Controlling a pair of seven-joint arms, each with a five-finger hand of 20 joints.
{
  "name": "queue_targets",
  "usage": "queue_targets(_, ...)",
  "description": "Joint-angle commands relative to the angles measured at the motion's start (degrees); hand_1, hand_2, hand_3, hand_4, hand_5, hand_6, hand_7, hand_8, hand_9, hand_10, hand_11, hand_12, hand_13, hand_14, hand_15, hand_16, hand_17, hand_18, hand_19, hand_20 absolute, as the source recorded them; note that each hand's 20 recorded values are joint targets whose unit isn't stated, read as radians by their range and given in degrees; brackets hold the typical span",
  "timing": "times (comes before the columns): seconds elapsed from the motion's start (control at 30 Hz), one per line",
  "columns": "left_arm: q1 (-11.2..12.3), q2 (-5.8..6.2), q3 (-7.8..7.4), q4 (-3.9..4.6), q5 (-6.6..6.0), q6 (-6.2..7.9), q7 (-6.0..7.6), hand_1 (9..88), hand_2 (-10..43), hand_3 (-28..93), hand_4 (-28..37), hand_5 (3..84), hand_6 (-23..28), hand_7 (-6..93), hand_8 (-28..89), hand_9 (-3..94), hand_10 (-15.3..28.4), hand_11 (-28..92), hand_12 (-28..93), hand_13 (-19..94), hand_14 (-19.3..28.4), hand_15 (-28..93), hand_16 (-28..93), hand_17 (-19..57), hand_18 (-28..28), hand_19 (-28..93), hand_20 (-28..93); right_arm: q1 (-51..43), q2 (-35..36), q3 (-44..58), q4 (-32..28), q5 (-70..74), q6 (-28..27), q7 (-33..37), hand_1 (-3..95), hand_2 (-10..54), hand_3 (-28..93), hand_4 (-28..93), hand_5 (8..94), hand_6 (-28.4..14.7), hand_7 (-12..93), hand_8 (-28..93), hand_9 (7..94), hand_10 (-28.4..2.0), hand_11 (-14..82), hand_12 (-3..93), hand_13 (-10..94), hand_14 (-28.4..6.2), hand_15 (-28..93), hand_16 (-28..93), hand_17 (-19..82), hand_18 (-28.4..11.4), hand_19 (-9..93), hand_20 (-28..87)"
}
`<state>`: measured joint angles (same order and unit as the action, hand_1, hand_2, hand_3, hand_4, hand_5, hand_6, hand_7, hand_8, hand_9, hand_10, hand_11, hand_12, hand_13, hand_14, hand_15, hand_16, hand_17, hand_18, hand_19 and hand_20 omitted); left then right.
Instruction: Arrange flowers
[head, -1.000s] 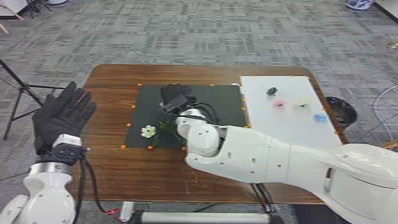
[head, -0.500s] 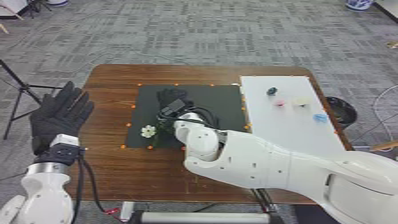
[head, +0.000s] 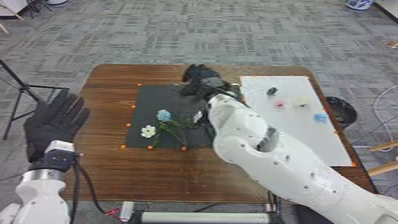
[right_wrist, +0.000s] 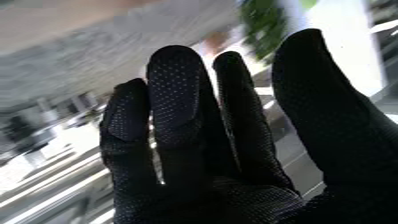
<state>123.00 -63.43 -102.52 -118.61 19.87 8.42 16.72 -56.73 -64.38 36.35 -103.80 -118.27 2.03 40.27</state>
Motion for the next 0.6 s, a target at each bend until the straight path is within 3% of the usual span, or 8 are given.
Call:
queue_targets(0.03,2.46,-1.16,-1.32,-1.17,0.44,-0.01,0.31,26.1,20.0,70,-28.3,40.6,9.1,6.9,-7,31.4,14.7,17,10,24,13.2,18,-2,-7.3,13.2,32,11,-10.93,14.79,16.11,-1.81,-1.1,0.63,5.48,43.1,-9.5,77,-23,54.3,-6.1,12,-10,53.3,-16.8,11.9,16.1,62,-11.3,65,27,34,-22.2,82,38)
queue_targets(0.13,2.71,-1.23,-1.5,-1.23,0.2,0.41,0.93,26.1,20.0,70,-28.3,40.7,9.1,7.2,-7,31.3,14.9,17,10,24,13.3,19,-3,-7.4,13.2,32,10,-15.66,17.28,21.48,-2.35,-1.87,0.09,7.75,42.9,-9.5,77,-23,50.6,-6.7,9,-9,49.1,-17.4,8.6,14.2,61,-11.7,64,26,34,-22.3,81,37)
queue_targets(0.37,2.57,-1.44,-1.29,-1.15,0.09,0.64,0.72,26.0,20.0,70,-28.3,40.8,9.2,7.8,-7,31.3,15.1,18,9,24,13.3,20,-3,-7.6,13.2,33,10,-22.47,20.83,30.03,-1.76,-1.52,-2.93,11.29,43.5,-9.5,76,-23,49.1,-7.2,8,-9,46.8,-17.3,7.8,13.2,61,-11.8,64,25,34,-22.1,81,35)
queue_targets(0.6,2.44,-1.46,-1.29,-1.0,0.74,-0.51,0.47,26.0,19.4,70,-28.3,40.7,9.4,7.9,-7,31.0,15.3,18,9,24,13.6,21,-4,-7.6,13.3,33,10,-26.59,22.05,34.03,-0.64,-0.58,-6.37,15.94,42.5,-9.5,75,-23,48.1,-8.9,7,-8,42.8,-18.7,6.8,13.2,59,-12.6,65,25,32,-22.7,81,35)
